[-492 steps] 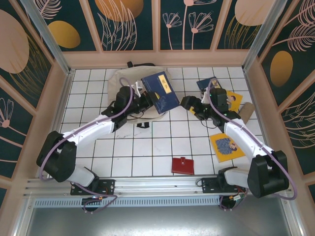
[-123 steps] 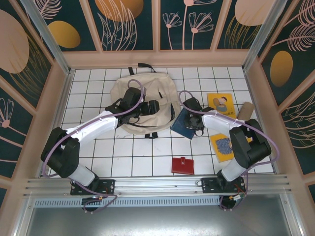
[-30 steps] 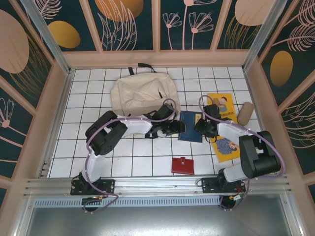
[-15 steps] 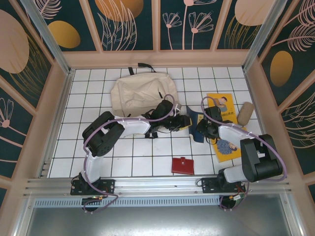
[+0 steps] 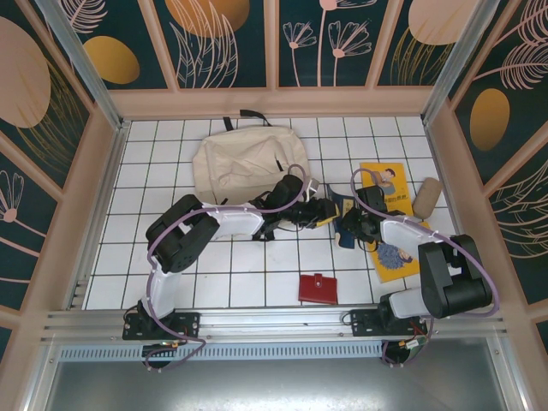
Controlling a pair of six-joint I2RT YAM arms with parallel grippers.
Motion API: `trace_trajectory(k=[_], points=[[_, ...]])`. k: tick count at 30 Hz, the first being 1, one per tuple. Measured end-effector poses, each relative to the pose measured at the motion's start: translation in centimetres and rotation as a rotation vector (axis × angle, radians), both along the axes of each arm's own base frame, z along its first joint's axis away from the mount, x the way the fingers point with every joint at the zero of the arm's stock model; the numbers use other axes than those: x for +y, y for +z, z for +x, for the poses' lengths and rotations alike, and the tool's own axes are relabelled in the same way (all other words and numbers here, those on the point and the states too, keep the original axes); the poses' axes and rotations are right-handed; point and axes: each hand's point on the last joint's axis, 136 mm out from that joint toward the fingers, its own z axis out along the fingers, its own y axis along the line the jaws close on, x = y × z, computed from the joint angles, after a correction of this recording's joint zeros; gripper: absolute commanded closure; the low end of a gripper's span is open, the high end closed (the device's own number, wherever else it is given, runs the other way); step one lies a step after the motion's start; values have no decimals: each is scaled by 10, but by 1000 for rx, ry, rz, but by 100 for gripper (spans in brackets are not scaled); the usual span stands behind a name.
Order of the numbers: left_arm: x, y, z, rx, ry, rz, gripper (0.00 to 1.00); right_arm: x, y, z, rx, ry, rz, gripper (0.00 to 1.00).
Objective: Pack the student bag
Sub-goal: Pick up the book from the middle-right of the table.
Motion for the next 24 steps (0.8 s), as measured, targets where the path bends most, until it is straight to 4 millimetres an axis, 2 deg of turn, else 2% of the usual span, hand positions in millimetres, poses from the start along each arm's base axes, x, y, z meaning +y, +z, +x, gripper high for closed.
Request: trace_trajectory(k=[6, 11, 14, 16, 24], points=[[2, -20, 4, 46, 42, 38, 60, 6, 1, 1, -11, 11, 43, 64], [10, -32, 7, 55, 80, 77, 60, 22, 3, 0, -12, 56, 123, 65], [18, -42, 9, 64, 97, 115, 64, 29, 2, -2, -2, 82, 152, 66], [23, -48, 10, 71, 102, 139, 71, 30, 2, -2, -2, 86, 157, 66], [30, -57, 10, 52, 99, 191, 88, 31, 3, -2, 0, 92, 160, 63]])
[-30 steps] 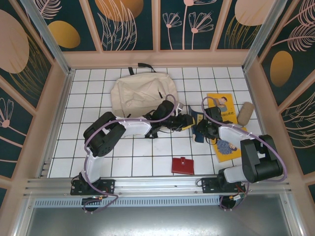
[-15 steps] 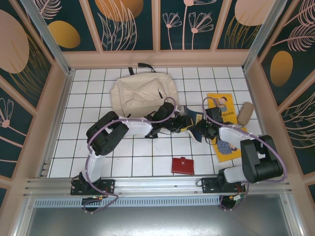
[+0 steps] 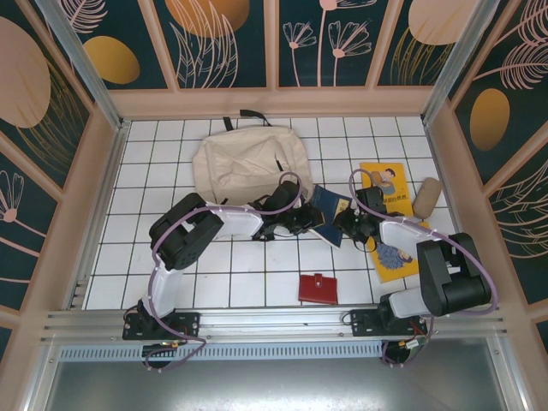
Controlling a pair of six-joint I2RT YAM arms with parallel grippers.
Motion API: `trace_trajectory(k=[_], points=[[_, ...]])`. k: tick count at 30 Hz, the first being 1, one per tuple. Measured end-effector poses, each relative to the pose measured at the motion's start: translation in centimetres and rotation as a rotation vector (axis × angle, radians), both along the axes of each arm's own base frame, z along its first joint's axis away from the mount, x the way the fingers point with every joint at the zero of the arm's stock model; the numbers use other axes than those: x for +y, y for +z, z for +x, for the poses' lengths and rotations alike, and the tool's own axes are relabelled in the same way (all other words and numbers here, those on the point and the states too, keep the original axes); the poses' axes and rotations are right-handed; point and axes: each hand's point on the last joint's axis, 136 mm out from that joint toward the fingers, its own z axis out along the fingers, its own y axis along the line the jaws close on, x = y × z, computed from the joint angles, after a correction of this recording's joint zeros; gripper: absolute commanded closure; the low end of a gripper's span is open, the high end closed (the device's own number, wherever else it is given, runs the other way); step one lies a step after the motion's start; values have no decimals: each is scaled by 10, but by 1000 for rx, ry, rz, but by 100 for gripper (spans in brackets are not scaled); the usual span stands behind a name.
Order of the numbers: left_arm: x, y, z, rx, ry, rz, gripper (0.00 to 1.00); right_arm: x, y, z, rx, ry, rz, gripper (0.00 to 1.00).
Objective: Pack the student bag
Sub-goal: Pick up the book from the middle-right of the table, then pass the book.
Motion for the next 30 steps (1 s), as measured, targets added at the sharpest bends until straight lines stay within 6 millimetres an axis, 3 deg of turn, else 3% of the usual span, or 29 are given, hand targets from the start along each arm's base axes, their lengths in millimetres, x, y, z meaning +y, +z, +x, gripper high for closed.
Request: trace_trajectory(k=[3, 6, 9, 14, 19, 25, 30], points=[[3, 5, 0, -21, -6, 17, 99, 2, 0, -1, 5, 10, 0, 58], [8, 17, 0, -63, -11, 21, 100, 5, 8, -1, -17, 23, 10, 51], [17, 43, 3, -119, -11, 0, 100, 7, 28, 3, -78, 20, 30, 41], [46, 102, 20, -240, 52, -62, 100, 21, 86, 15, -255, 22, 159, 25], [87, 154, 42, -359, 221, -132, 100, 51, 158, 25, -465, 59, 395, 16], [107, 160, 52, -363, 378, -193, 100, 101, 200, 18, -528, 123, 631, 15], [126, 160, 56, -342, 515, -272, 100, 119, 197, 8, -504, 82, 768, 15]])
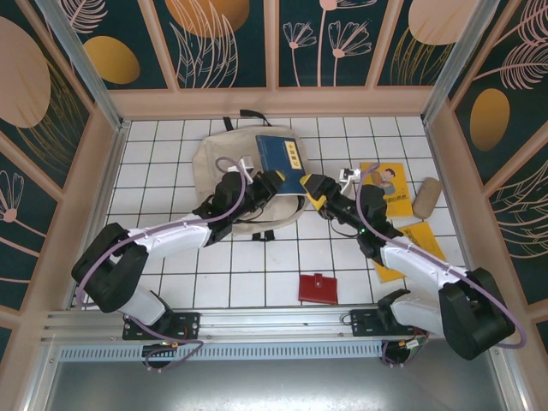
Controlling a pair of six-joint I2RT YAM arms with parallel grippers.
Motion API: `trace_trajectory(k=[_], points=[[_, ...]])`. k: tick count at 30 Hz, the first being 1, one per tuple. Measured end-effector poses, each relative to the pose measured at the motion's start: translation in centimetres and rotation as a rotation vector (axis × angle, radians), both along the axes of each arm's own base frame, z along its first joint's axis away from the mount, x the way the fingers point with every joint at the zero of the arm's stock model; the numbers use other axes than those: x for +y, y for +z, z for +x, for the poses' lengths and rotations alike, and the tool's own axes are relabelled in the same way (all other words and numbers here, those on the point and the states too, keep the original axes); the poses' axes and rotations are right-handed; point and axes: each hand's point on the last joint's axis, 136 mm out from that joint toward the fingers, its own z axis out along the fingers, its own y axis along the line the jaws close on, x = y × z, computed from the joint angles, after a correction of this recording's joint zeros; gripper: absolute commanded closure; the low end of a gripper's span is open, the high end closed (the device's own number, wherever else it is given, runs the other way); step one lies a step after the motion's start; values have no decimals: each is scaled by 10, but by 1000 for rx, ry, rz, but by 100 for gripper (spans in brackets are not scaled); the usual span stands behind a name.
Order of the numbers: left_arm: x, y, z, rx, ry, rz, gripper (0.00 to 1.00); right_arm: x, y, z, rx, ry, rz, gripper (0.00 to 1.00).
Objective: Pack the student bag
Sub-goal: Pass the book.
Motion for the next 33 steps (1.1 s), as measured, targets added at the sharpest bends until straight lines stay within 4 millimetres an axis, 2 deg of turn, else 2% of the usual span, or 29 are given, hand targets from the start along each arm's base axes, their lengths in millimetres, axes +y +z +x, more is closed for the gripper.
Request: trace_trajectory(k=[3, 7, 11, 15, 19, 22, 28, 31, 33], points=[[5, 12, 3, -22, 39, -59, 100, 4, 5, 1, 13, -12, 54, 15], [10, 38, 2, -68, 61, -139, 100, 12, 9, 7, 34, -11, 116, 17], [11, 56, 2, -98, 60, -207, 100, 25, 8, 21, 66, -1, 166, 24], [12, 55, 0, -87, 60, -234, 100, 35, 30, 36, 31, 7, 222, 33], [12, 54, -2, -80, 57, -250, 100, 44, 52, 39, -20, 14, 277, 51], [12, 55, -2, -77, 58, -259, 100, 49, 53, 40, -20, 18, 308, 62], [14, 57, -3, -79, 62, -266, 100, 51, 50, 43, -1, -5, 337, 76], [14, 57, -3, -77, 63, -264, 92, 50, 48, 44, 1, -21, 335, 84], [15, 53, -3, -68, 66, -252, 76, 49, 46, 44, 4, -32, 321, 90]])
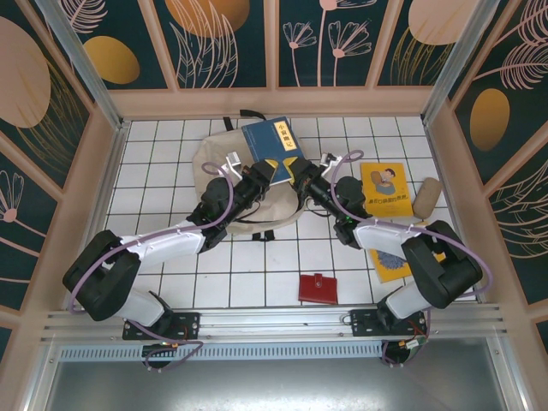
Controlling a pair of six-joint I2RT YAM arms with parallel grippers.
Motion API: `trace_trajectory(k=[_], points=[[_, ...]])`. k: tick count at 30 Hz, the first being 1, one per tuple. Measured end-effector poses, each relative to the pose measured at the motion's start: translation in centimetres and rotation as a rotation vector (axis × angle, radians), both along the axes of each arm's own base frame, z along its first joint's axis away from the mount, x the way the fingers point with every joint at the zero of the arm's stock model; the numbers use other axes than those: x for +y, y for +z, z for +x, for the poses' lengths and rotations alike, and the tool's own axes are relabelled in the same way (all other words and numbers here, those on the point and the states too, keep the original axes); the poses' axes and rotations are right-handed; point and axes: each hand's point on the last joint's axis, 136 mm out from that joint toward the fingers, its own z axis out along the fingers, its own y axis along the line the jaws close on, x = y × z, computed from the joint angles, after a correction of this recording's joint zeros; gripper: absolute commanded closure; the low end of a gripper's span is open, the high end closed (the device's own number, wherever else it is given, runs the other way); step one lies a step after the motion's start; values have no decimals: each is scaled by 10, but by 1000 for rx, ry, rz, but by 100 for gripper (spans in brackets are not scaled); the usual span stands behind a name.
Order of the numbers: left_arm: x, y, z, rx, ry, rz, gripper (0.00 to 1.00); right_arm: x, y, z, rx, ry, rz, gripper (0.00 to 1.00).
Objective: Pack the student bag
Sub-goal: Pass the book, then open the student bag at the top-center of the table.
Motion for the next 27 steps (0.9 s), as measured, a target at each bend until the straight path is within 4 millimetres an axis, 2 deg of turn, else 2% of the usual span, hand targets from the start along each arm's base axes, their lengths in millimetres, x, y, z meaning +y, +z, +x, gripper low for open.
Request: trace_trajectory(k=[3, 9, 13, 16, 23, 26, 27], points=[[0, -6, 0, 20, 5, 27, 44, -4, -4, -1, 13, -23, -52, 97], [1, -24, 6, 67, 21, 256, 25, -30, -2, -6, -24, -122, -236, 99], [9, -48, 3, 69, -1, 513, 22, -61, 2, -10, -65, -205, -367, 100], [13, -62, -2, 35, -64, 724, 22, -89, -1, -14, -78, -270, -464, 99], [21, -77, -8, -31, -201, 1088, 24, -138, -28, -26, -30, -349, -657, 99], [20, -89, -13, -28, -255, 1199, 27, -155, -40, -29, 5, -377, -703, 99], [18, -95, -16, -27, -284, 1236, 32, -161, -44, -30, 18, -387, -714, 99]])
